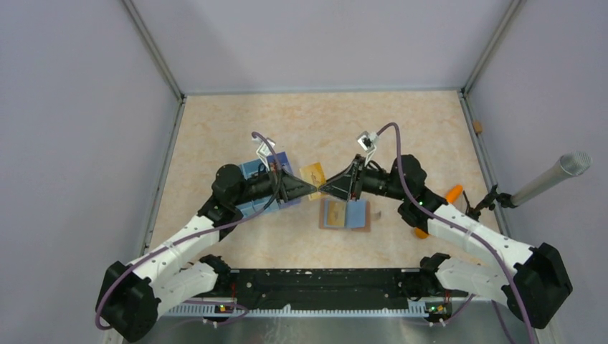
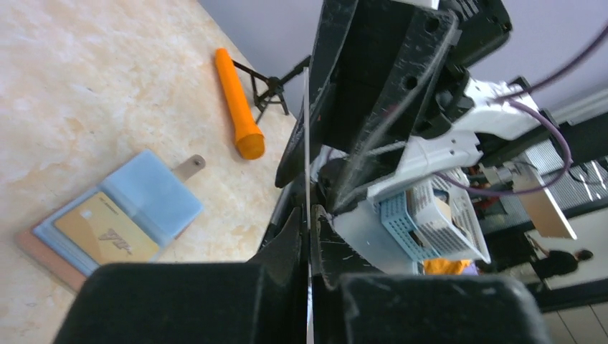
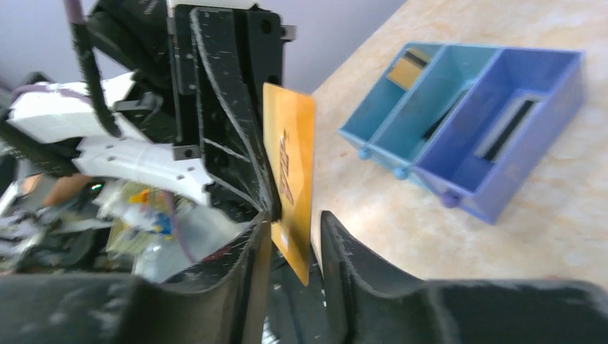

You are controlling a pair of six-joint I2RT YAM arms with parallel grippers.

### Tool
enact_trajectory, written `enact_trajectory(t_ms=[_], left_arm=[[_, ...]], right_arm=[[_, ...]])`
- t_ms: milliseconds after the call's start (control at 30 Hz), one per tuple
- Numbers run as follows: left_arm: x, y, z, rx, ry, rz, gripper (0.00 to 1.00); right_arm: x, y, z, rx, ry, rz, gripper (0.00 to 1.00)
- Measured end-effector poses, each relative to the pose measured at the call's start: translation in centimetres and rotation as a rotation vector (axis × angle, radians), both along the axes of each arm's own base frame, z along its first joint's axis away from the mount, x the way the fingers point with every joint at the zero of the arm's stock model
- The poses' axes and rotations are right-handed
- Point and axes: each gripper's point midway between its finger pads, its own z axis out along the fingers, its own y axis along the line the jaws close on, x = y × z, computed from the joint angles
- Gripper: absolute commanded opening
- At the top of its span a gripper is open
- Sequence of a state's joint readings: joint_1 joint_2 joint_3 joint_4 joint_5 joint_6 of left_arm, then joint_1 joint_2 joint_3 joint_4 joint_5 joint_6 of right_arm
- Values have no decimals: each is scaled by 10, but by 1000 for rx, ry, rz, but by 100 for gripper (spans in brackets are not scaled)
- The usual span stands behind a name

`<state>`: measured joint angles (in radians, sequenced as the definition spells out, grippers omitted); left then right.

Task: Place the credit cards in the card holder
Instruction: Pick up the credit card from the storage box, then insert the credit card into the card holder.

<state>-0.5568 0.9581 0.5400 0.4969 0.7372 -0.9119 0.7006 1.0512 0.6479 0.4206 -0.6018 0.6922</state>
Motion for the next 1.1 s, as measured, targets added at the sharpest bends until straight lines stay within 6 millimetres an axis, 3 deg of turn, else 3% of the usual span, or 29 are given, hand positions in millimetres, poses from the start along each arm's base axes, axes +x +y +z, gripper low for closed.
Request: enact_trajectory(t_ms=[67,133,333,433,667,867,1100], left_arm=[[5,0,-2,7,4,30,0],[13,1,-11,31,19,61,0],[36,-11,-77,234,181,69,0],[36,-22,-104,317,247,31,0],[18,-53,-146,418,324,-93,0],[11,-68,-172,430,385,-146,0],[6,-76,-188,443,417,-161,0]], right_arm=[[3,-6,-7,-37,28,-50,60],[12,-17,-19,-98,54,-142,63],[37,-73,-94,-410,223,-486,59],[34,-101,-130,-558,300,-584,55],[14,-136,-186,-741,419,-661,51],[3,-145,-220,-841,487,-658,43],[6,-139,-228,-839,494,-642,38]])
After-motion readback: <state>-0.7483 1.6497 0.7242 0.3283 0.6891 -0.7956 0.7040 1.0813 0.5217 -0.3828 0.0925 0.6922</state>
